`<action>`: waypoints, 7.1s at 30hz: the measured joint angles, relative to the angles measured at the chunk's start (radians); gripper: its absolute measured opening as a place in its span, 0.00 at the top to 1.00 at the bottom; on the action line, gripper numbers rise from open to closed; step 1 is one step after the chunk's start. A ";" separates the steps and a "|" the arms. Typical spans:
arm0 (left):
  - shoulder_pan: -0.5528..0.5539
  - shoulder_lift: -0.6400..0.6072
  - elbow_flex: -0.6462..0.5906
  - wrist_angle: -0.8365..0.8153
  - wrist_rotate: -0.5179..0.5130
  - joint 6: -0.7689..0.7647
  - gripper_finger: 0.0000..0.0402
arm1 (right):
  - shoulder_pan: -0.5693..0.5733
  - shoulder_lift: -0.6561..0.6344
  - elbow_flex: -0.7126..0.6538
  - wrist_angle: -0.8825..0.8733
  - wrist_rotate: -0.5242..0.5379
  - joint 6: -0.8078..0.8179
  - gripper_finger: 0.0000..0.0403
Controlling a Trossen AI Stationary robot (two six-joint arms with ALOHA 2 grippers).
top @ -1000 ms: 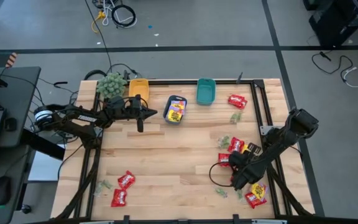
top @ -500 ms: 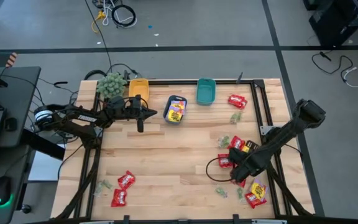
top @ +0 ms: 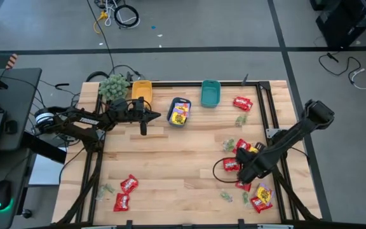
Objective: Sort candy
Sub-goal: Put the yellow candy pack into the blue bin
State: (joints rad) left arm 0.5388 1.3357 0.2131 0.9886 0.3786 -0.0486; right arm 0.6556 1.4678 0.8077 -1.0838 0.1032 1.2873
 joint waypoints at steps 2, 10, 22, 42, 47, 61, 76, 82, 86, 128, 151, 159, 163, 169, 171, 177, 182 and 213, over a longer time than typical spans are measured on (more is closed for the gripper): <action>0.000 0.000 0.000 0.000 0.000 0.000 1.00 | -0.015 0.006 -0.037 0.005 0.000 -0.006 0.66; 0.000 0.000 0.000 -0.013 0.000 0.017 1.00 | -0.106 -0.038 -0.196 0.195 -0.013 -0.095 0.64; 0.000 0.000 0.000 -0.023 0.000 0.016 1.00 | -0.127 -0.150 -0.099 0.146 -0.084 -0.104 0.99; 0.000 0.000 0.000 -0.018 -0.007 -0.008 1.00 | -0.462 -0.087 0.274 0.204 0.243 -0.495 1.00; 0.000 0.000 0.000 -0.012 -0.012 -0.013 1.00 | -0.674 0.073 0.346 0.469 0.119 -0.830 1.00; 0.000 0.000 0.000 -0.013 -0.013 -0.016 1.00 | -0.925 0.546 0.814 0.383 0.049 -1.186 1.00; 0.000 0.000 0.000 -0.023 -0.008 -0.012 1.00 | -0.923 0.682 0.939 0.324 0.124 -1.238 0.60; 0.000 0.000 0.000 -0.023 -0.008 -0.012 1.00 | -0.922 0.636 0.939 0.320 0.124 -1.255 0.44; 0.000 0.000 0.000 -0.023 -0.008 -0.013 1.00 | -0.930 0.633 0.939 0.384 0.123 -1.266 0.58; 0.000 0.000 0.000 -0.007 0.015 -0.009 1.00 | -0.241 -0.002 0.136 0.430 0.178 -0.360 1.00; 0.000 0.000 0.000 -0.023 0.016 -0.008 1.00 | 0.301 0.110 0.086 0.357 -0.299 0.439 0.44; 0.000 0.000 0.000 -0.023 0.015 -0.008 1.00 | 0.304 0.184 0.086 0.353 -0.374 0.381 0.75; 0.000 0.000 0.000 -0.022 0.015 -0.008 1.00 | 0.303 0.171 0.093 0.318 -0.361 0.348 0.96; 0.000 0.000 0.000 -0.021 0.015 -0.009 1.00 | 0.263 0.147 0.155 0.184 -0.311 0.272 0.99; 0.000 0.000 0.000 -0.022 0.014 -0.009 1.00 | 0.233 0.140 0.187 0.131 -0.272 0.230 1.00; 0.000 0.000 0.000 -0.022 0.014 -0.009 1.00 | 0.096 0.134 0.301 -0.053 -0.094 0.046 1.00; 0.000 0.000 0.000 -0.022 0.014 -0.009 1.00 | -0.064 0.134 0.392 -0.098 0.058 -0.159 1.00; -0.004 0.000 0.000 -0.050 0.015 -0.005 1.00 | 0.098 0.133 0.097 0.290 -0.266 -0.109 0.61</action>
State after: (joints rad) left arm 0.5346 1.3361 0.2131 0.9386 0.3935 -0.0540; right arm 0.7539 1.6005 0.9045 -0.7934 -0.1623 1.1786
